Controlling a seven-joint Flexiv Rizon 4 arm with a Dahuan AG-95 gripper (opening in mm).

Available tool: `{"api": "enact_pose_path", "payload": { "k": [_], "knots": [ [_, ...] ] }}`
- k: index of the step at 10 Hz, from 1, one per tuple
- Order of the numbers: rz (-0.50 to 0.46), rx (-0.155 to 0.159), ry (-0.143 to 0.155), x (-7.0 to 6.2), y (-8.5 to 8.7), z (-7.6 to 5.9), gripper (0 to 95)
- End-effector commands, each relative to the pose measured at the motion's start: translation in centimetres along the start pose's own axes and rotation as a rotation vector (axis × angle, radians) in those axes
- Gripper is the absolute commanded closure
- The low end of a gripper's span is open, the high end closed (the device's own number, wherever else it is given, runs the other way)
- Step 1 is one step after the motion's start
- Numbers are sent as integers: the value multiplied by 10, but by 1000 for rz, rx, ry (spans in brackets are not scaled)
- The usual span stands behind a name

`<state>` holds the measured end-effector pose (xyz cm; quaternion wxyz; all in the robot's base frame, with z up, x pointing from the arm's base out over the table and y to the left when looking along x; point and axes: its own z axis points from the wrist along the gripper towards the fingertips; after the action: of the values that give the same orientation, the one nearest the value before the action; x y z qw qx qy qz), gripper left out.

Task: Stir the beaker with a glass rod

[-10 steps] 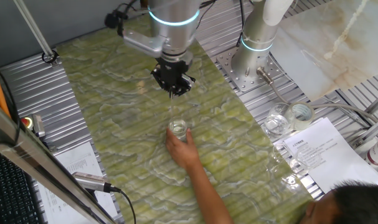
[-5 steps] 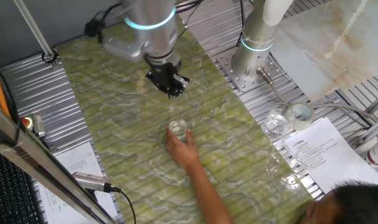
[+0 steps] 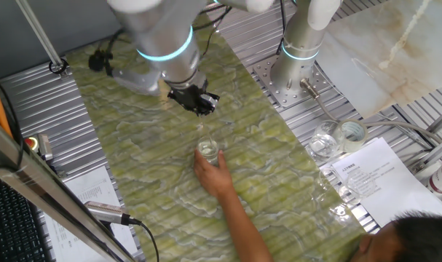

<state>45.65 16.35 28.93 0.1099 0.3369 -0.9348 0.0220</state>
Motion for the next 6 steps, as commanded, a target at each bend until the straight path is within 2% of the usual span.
{"api": "enact_pose_path", "payload": {
  "k": [1, 3, 5, 6],
  "knots": [
    [29, 26, -130, 0, 0, 0, 950],
    [34, 14, -143, -1, 1, -2, 950],
    [55, -24, -168, -3, 1, -3, 950],
    [61, -28, -162, -3, 1, -3, 950]
  ]
}}
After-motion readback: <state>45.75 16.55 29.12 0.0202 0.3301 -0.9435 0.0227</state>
